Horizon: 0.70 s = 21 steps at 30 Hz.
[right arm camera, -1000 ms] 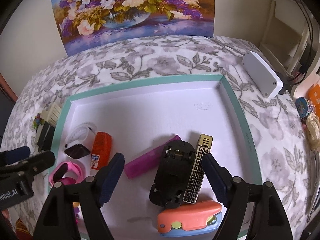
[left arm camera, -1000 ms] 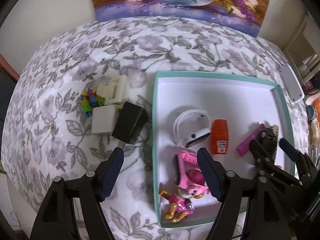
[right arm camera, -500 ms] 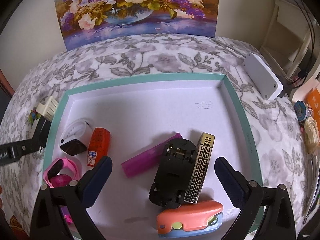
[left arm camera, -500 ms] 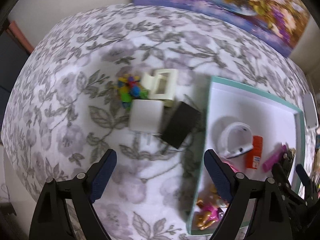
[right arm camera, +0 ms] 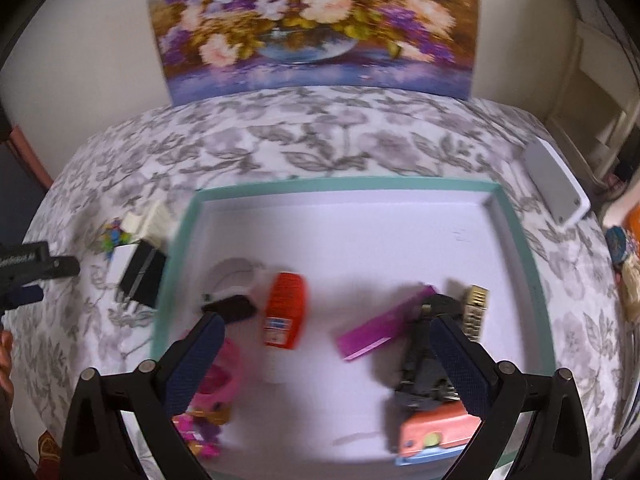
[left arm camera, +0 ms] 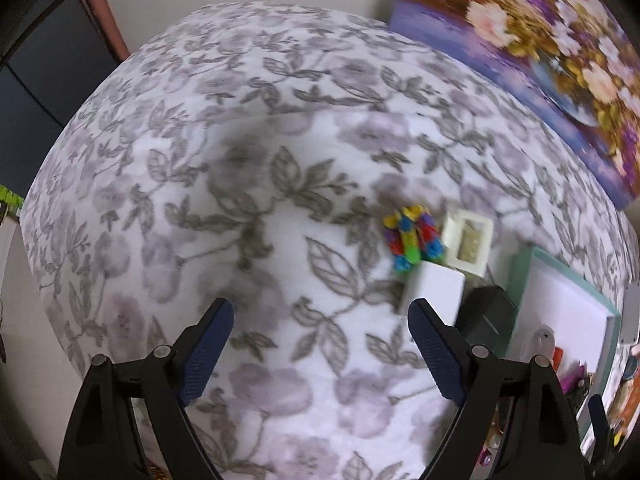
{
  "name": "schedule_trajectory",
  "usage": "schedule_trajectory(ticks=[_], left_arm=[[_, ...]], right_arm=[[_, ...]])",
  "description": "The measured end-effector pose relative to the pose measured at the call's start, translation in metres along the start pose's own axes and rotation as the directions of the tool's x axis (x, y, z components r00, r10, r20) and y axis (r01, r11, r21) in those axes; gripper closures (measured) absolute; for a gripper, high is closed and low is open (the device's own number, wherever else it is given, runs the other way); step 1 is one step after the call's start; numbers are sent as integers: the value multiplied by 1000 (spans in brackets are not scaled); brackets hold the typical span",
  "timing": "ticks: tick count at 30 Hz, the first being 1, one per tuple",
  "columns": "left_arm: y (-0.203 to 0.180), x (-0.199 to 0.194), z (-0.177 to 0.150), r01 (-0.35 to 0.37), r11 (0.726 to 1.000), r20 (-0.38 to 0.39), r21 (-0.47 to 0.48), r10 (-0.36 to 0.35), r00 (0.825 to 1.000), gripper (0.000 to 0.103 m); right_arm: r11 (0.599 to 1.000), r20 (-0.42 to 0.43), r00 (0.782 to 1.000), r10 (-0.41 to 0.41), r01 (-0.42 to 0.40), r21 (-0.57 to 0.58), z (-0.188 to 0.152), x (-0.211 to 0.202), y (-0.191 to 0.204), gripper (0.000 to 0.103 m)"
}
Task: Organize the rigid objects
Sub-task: 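Move both tools back over the pile beside the tray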
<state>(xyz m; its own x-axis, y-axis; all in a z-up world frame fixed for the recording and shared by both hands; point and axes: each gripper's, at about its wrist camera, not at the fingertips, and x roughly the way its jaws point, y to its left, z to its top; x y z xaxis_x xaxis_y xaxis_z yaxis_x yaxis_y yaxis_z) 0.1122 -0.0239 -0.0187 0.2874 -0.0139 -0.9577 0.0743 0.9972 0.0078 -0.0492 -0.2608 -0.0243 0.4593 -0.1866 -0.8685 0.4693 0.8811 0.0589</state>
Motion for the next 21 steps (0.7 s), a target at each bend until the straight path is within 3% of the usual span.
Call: schedule_trajectory(ticks=[7,16,21], left_arm=[[25,0,11,17,999,-1,-35,-17,1000,14],[53,10,19,23,997,-20,-80,-25,999,14],[48,19,18,48,996,-47,-74,-52,998,14]], right_arm=[[996,0,999,51,-51,-72,1,-2,46,0],[988,-17,999,48,-50,-146,1,10,92,0],[977,-27,999,30,-35,-212,2,20,113,0]])
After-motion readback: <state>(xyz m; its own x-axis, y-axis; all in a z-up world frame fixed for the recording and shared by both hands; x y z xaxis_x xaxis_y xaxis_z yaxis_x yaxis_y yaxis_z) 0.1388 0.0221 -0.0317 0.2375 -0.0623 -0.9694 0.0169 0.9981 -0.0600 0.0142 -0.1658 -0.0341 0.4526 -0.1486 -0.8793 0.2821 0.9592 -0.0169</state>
